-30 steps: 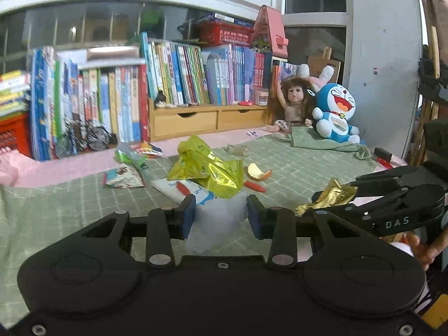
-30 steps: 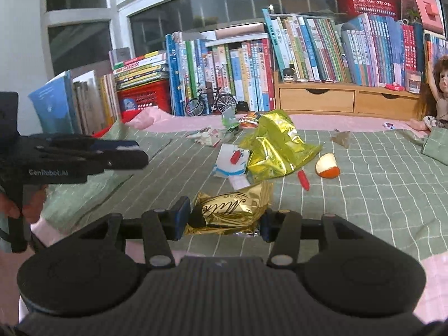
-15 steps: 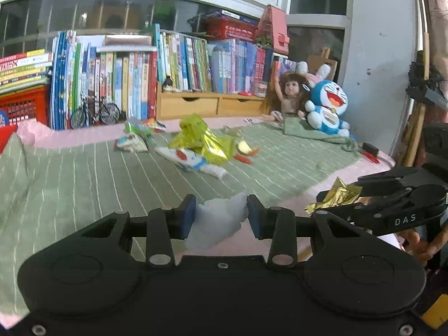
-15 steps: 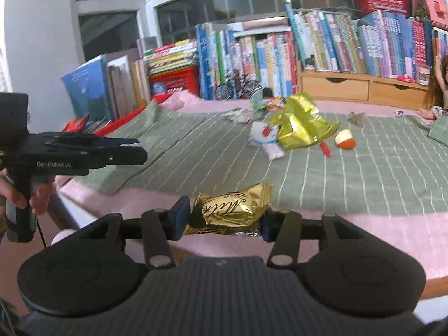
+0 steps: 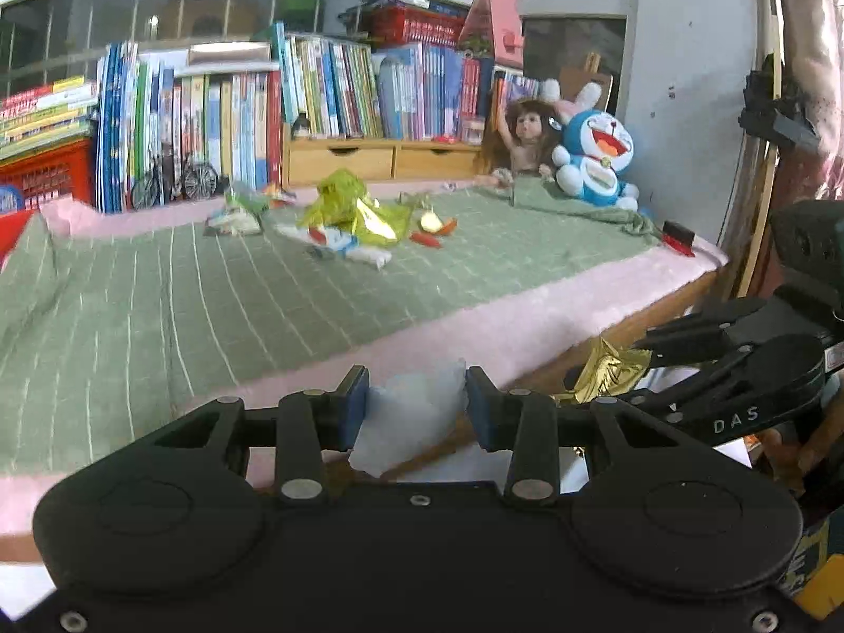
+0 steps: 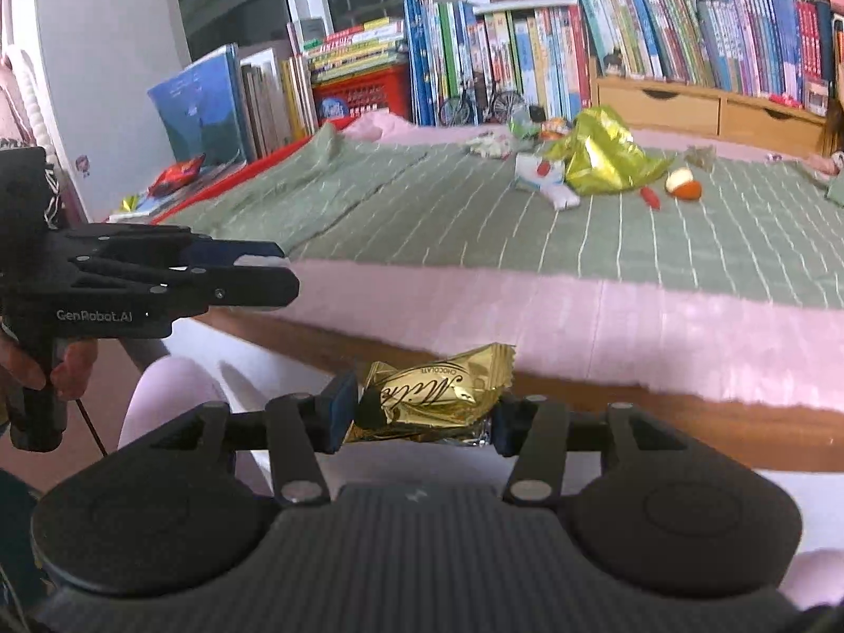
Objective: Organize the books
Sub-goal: 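Carry the tissue with the left tool while the right tool carries the candy bar past the bed edge, then lower both items below the bed edge and open both tools, then raise both empty tools back over the bed toward the snacks, then grasp the small printed packet with the left tool while the right tool grasps the apple slice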
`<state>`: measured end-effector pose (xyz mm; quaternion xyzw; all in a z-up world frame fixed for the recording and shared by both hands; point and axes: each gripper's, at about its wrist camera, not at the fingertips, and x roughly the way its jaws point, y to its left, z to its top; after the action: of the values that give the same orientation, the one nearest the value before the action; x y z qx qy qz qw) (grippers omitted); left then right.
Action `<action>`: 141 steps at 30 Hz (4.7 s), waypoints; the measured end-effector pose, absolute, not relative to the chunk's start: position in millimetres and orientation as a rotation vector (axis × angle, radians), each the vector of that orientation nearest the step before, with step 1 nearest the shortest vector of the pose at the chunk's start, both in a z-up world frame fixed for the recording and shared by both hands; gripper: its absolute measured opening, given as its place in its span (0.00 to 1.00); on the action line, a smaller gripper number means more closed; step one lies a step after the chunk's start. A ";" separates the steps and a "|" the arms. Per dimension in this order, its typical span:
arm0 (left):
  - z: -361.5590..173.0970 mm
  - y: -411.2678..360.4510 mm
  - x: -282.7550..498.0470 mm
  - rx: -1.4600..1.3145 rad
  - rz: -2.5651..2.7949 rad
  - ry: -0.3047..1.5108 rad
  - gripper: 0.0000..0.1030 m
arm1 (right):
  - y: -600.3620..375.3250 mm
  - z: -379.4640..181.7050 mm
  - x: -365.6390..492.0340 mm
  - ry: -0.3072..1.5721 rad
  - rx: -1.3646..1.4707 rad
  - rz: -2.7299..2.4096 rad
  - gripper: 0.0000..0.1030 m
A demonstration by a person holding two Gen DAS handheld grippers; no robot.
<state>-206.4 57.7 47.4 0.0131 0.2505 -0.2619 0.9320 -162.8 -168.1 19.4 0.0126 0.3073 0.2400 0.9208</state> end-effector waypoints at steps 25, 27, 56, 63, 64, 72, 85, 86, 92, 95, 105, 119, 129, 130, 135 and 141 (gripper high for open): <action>-39.9 32.4 -194.3 0.001 -0.539 0.790 0.36 | -161.2 -35.8 -168.6 0.800 0.014 0.404 0.56; -42.6 29.5 -192.3 0.006 -0.550 0.798 0.36 | -164.4 -37.3 -169.6 0.808 0.017 0.386 0.56; -51.3 37.3 -176.6 -0.068 -0.441 0.823 1.00 | -166.2 -40.1 -165.7 0.823 0.029 0.359 0.62; -52.0 45.9 -175.7 -0.107 -0.411 0.836 1.00 | -161.1 -40.1 -162.6 0.819 -0.003 0.372 0.81; -52.2 47.1 -175.8 -0.110 -0.404 0.837 1.00 | -159.4 -40.3 -162.0 0.816 -0.015 0.367 0.87; -49.4 53.9 -178.0 -0.117 -0.362 0.839 1.00 | -153.2 -42.9 -159.4 0.818 -0.064 0.347 1.00; -45.3 55.7 -175.8 -0.119 -0.368 0.843 1.00 | -153.2 -44.0 -157.2 0.839 -0.061 0.344 1.00; -44.9 55.4 -175.6 -0.125 -0.371 0.843 1.00 | -153.1 -43.4 -157.2 0.838 -0.063 0.345 1.00; -34.3 55.3 -176.7 -0.138 -0.380 0.827 1.00 | -156.5 -32.2 -158.3 0.815 -0.088 0.327 1.00; -26.6 56.4 -178.0 -0.149 -0.408 0.818 1.00 | -160.3 -22.8 -156.9 0.804 -0.082 0.314 1.00; 5.4 55.4 -182.9 -0.093 -0.464 0.770 1.00 | -175.6 1.2 -143.0 0.770 -0.005 0.313 1.00; 68.5 88.8 -116.9 -0.098 -0.356 0.556 1.00 | -194.0 41.1 -94.8 0.589 -0.055 0.248 1.00; 93.4 80.1 -12.1 0.046 -0.255 0.420 1.00 | -234.1 64.9 -9.2 0.504 -0.001 0.164 1.00; 92.7 79.0 -0.3 0.052 -0.250 0.415 1.00 | -237.3 65.8 -0.8 0.502 -0.012 0.142 1.00; 83.0 82.1 67.2 -0.002 -0.259 0.412 1.00 | -259.0 58.8 52.5 0.503 -0.058 0.047 1.00; 59.5 96.4 140.6 -0.139 -0.315 0.472 1.00 | -277.5 33.8 98.4 0.590 0.022 -0.002 1.00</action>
<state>140.6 96.4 59.5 -0.0686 0.2326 -0.1554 0.9576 98.4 -277.5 33.8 0.0109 0.2909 -0.0008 0.9567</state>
